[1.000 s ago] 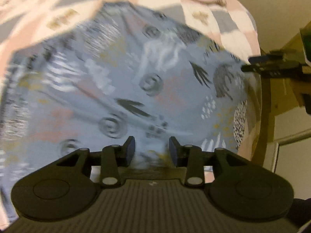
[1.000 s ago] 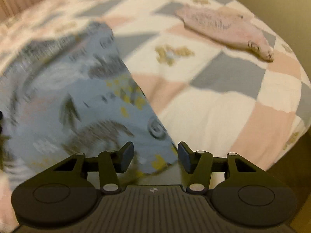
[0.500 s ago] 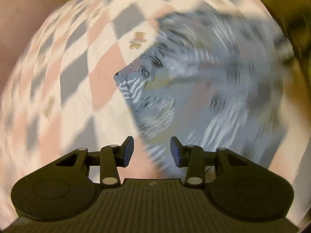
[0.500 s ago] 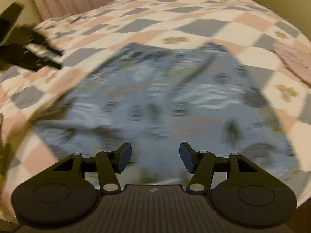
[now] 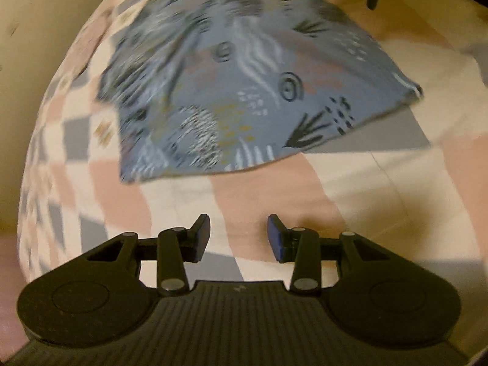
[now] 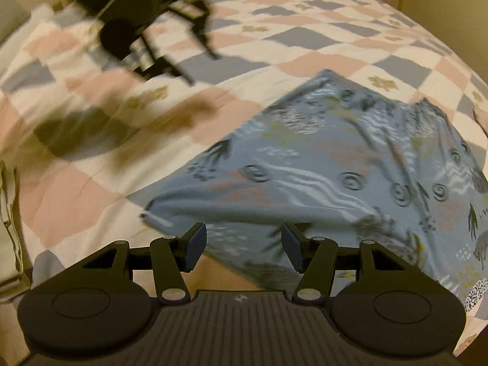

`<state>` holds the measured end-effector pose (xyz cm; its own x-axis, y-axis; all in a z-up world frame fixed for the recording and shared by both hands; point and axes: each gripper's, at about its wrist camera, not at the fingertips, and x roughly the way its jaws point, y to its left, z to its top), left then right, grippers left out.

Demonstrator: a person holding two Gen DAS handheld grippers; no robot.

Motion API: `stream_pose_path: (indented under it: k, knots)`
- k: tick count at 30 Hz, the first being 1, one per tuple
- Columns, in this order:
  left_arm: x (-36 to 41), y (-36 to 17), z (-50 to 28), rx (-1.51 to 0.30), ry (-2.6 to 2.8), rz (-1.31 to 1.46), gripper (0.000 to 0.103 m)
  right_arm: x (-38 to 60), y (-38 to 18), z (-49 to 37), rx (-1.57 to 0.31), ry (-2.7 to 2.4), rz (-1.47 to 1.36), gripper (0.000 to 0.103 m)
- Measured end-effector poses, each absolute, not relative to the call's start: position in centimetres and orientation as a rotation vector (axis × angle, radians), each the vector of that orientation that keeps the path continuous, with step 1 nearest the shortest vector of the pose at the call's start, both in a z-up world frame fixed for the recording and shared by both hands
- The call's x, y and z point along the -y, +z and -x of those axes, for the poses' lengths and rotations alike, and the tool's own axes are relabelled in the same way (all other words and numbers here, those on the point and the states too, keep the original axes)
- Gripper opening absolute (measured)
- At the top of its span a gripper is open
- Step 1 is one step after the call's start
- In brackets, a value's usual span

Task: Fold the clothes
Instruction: 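Grasp the shorts hem with the right tool while the left tool grasps the waistband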

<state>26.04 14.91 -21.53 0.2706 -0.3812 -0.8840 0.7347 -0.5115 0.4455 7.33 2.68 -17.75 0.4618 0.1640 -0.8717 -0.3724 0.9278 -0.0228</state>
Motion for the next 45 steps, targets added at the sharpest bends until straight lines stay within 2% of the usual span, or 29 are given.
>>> stream_pose_path:
  k: [4, 6, 18, 21, 22, 25, 26, 39, 45]
  knots:
    - [-15.4, -22.7, -27.3, -0.219, -1.591, -1.647, 0.036, -7.2, -18.2, -7.2, -1.041, 0.343, 0.312, 0.059]
    - [-15.7, -23.3, -27.9, -0.157, -1.668, -1.685, 0.036, -8.5, -18.6, -7.5, -1.046, 0.342, 0.351, 0.063]
    - [-14.1, -26.8, -31.7, 0.070, -1.905, -1.868, 0.036, -14.2, -23.2, -7.6, -1.053, 0.369, 0.565, 0.061]
    - [-13.0, -27.4, -32.6, 0.117, -1.932, -1.888, 0.036, -14.3, -24.3, -7.7, -1.039, 0.359, 0.616, 0.054]
    - [-12.7, -27.6, -32.9, 0.132, -1.941, -1.895, 0.036, -14.2, -24.4, -7.8, -1.031, 0.356, 0.621, 0.048]
    - [-11.6, -28.1, -33.9, 0.180, -1.968, -1.914, 0.036, -13.1, -24.2, -8.3, -1.026, 0.357, 0.598, 0.020]
    - [-11.2, -28.3, -34.2, 0.195, -1.977, -1.920, 0.036, -12.7, -24.0, -8.5, -1.024, 0.364, 0.586, 0.002]
    - [-4.8, -29.2, -40.4, 0.484, -1.959, -2.023, 0.038, -5.5, -19.6, -11.5, -1.049, 0.311, 0.400, 0.000]
    - [-2.6, -30.2, -41.2, 0.493, -1.946, -2.065, 0.038, -2.9, -18.2, -12.6, -1.061, 0.268, 0.332, 0.000]
